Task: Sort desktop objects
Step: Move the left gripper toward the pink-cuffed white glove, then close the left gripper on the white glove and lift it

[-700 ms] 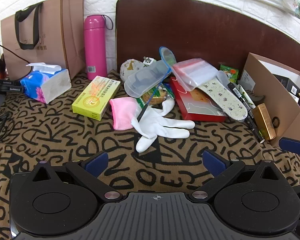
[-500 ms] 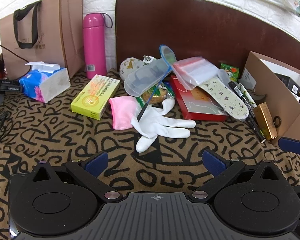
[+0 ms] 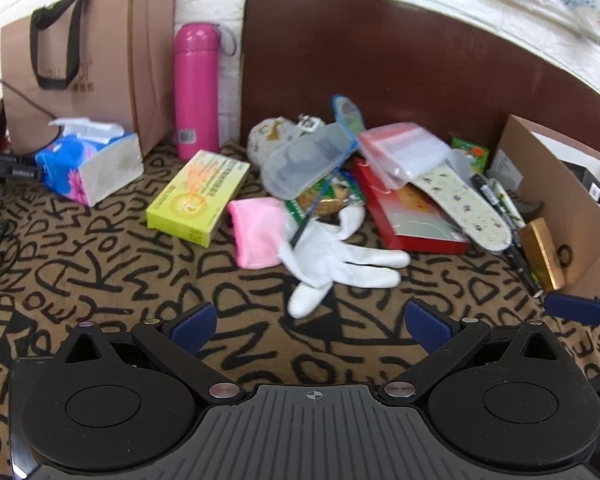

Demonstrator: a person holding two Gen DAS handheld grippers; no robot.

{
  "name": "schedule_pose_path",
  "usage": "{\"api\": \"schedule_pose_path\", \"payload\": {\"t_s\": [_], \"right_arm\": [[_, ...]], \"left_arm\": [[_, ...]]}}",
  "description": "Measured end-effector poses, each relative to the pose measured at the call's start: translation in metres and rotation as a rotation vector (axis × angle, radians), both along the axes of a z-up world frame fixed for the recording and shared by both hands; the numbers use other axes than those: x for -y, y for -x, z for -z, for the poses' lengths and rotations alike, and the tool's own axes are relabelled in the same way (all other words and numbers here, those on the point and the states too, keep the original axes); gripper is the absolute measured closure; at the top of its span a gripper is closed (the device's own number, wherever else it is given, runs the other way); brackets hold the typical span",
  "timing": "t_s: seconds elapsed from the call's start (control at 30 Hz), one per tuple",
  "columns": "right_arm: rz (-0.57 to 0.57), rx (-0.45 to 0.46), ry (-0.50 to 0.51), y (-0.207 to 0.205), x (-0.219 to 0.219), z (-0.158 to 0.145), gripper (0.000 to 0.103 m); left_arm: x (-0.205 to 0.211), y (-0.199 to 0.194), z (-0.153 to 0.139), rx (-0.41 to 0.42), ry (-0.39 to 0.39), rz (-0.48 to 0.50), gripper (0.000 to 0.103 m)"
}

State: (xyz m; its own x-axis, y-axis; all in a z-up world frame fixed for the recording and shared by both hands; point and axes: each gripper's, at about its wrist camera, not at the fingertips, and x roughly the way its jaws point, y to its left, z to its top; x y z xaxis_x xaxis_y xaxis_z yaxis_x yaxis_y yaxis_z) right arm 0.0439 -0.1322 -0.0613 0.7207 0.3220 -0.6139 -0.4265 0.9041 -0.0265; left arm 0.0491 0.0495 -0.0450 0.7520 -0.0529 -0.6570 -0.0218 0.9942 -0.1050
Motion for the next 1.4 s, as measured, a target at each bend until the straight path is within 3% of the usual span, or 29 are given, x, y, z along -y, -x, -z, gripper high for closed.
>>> {"api": "schedule_pose_path", "payload": {"t_s": [0.23,0.33,0.77,1.13,1.27,1.4], "right_arm": [[-0.056,-0.029,-0.028,-0.015,-0.016,0.011,0.001],[-0.081,-0.039,-0.058,-0.025,-0.024,0.016,0.001],[-0.126,-0.027,-0.096,-0.068,-0.054,0.031,0.005],[-0.092,-0.021,-0.091,-0.082,-0.062,0.041,0.009],[-0.081,-0.014,-0.084,-0.084,-0.064,0.042,0.015],[-0.094,-0.026,-0.090,-0.085,-0.065,0.042,0.032]], "left_arm": [[-0.024,-0.019,0.014,-0.047,0.088,-0.016,0.000],[-0.029,-0.029,0.017,-0.047,0.118,-0.012,0.005],[-0.029,-0.084,0.033,-0.111,0.185,0.030,0.027],[-0.029,-0.096,0.037,-0.104,0.187,0.042,0.028],[-0.029,-0.096,0.038,-0.104,0.182,0.041,0.031],[-0.031,-0.096,0.038,-0.108,0.179,0.033,0.034]]}}
